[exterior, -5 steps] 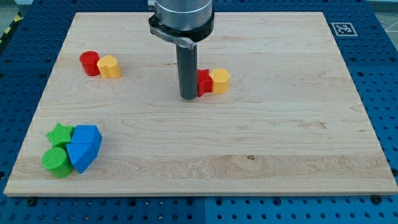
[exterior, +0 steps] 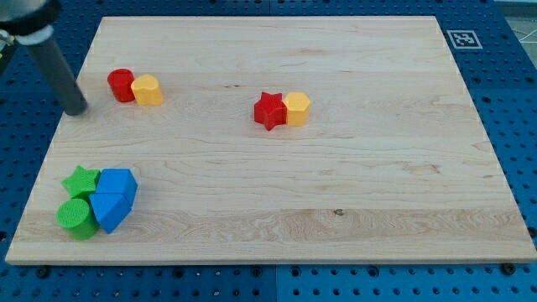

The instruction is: Push the red circle along with yellow heart right a bit

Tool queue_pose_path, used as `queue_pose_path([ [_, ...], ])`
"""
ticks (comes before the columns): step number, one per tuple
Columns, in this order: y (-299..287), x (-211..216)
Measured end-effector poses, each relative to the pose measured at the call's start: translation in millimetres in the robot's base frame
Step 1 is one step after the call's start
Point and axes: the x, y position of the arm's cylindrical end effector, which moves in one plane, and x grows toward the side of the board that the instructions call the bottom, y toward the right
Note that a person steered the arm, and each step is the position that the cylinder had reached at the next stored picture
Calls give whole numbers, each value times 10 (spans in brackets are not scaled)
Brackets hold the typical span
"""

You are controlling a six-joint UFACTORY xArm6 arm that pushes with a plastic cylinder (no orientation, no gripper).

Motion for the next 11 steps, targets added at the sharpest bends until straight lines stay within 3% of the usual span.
queue_pose_path([
  [1,-54,-200],
  [4,618,-313],
  [7,539,-772],
  [11,677,-115],
])
